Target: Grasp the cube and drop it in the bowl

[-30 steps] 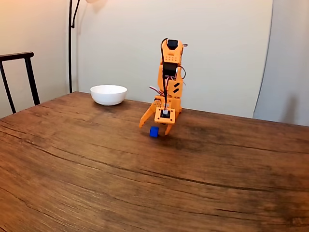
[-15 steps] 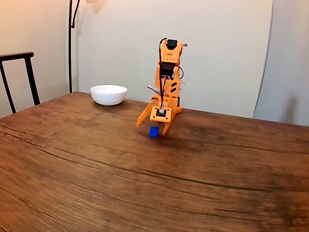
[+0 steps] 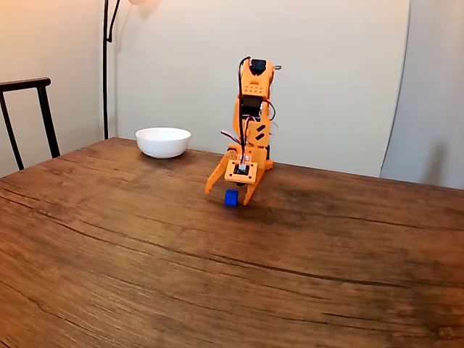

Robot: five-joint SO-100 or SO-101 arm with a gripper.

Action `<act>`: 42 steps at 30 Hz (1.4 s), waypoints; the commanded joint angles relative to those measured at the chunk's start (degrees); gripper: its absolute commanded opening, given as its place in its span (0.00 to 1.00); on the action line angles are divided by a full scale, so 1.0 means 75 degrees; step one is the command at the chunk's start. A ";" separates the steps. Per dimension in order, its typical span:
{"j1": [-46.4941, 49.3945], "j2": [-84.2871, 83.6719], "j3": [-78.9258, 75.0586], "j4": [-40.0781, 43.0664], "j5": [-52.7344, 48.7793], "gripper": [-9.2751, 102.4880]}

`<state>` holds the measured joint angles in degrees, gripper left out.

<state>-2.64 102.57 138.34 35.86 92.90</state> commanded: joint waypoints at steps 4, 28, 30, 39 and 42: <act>0.0035 0.0035 0.0000 -0.0059 0.0012 0.32; 0.0070 0.0176 -0.0082 -0.0012 0.0398 0.15; 0.0188 0.0187 -0.0281 0.0281 0.0469 0.14; 0.0598 0.0187 -0.2016 0.2191 0.1453 0.13; 0.0879 0.0187 -0.2730 0.2801 0.1863 0.13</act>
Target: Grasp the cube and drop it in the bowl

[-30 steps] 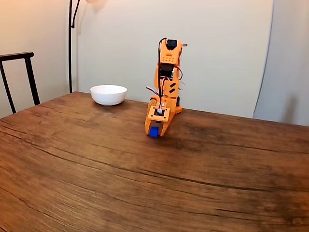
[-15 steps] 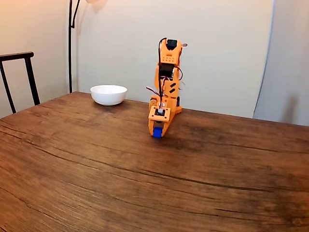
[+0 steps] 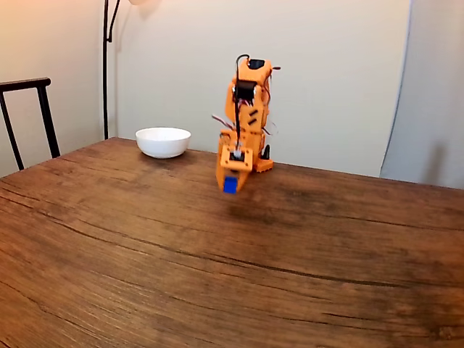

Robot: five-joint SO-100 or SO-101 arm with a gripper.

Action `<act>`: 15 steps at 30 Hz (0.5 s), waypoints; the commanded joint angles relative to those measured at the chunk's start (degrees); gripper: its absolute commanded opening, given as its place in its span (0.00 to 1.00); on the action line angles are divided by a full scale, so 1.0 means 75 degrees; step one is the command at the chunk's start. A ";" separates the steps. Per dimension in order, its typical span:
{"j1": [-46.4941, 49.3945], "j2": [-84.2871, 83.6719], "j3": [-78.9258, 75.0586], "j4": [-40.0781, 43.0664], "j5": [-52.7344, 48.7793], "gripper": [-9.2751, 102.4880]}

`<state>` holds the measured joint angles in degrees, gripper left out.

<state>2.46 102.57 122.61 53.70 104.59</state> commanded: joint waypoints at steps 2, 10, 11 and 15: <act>0.0398 0.0187 -0.1055 0.0785 0.0586 0.13; 0.0984 0.1066 -0.1922 0.2262 0.1266 0.13; 0.1066 0.1418 -0.1898 0.2461 0.1266 0.13; 0.1535 0.2801 -0.1898 0.3176 0.1617 0.13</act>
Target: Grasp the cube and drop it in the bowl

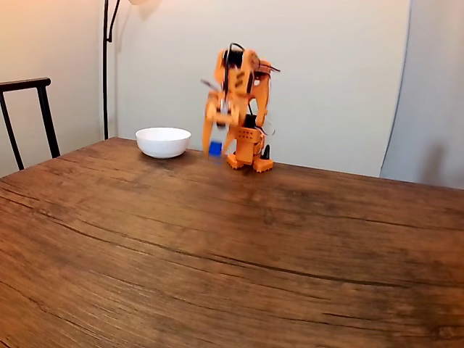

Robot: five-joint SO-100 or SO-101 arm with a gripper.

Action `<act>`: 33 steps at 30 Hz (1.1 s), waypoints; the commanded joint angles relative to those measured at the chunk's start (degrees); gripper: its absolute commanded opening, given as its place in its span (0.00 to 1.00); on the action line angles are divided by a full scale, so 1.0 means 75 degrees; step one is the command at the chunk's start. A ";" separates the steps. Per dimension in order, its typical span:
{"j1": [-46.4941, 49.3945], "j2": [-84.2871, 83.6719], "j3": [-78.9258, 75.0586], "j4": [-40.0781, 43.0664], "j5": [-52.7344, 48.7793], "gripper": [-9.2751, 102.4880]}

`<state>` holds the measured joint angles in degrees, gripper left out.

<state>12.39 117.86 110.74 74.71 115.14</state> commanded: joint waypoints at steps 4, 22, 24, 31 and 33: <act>0.0645 0.1676 -0.0316 0.1266 0.0457 0.13; 0.5473 0.4031 0.0586 0.2051 0.1699 0.13; 0.6246 0.4020 0.0598 0.1781 0.1980 0.13; 0.8426 0.3551 0.0715 0.0715 0.2473 0.13; 0.8730 0.3117 0.0879 0.0316 0.2531 0.13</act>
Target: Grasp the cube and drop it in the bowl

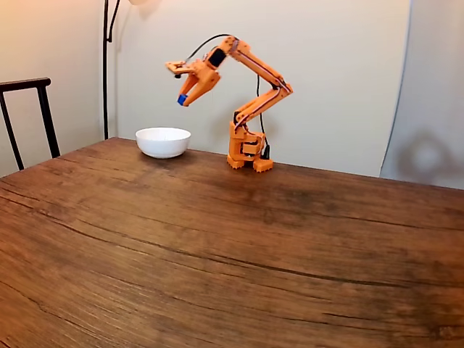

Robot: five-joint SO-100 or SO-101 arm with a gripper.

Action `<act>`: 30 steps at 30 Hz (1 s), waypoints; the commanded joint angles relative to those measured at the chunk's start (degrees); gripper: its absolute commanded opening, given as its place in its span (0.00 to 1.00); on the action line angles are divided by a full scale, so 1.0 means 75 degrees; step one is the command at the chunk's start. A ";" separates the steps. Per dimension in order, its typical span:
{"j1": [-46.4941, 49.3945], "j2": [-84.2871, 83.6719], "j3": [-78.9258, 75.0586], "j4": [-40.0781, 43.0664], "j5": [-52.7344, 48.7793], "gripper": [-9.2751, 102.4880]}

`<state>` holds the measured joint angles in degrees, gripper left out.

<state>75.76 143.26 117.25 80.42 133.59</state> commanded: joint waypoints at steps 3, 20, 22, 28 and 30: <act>0.0563 -0.0984 0.0176 -0.1102 0.0223 0.13; 0.1781 -0.3914 0.0047 -0.1980 0.0984 0.34; 0.1781 -0.3938 0.0023 -0.1980 0.1137 0.34; 0.1547 -0.3832 -0.0105 -0.1523 0.1125 0.34; 0.1230 -0.3832 -0.0410 -0.1160 0.1078 0.33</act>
<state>86.84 113.64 117.77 69.26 141.86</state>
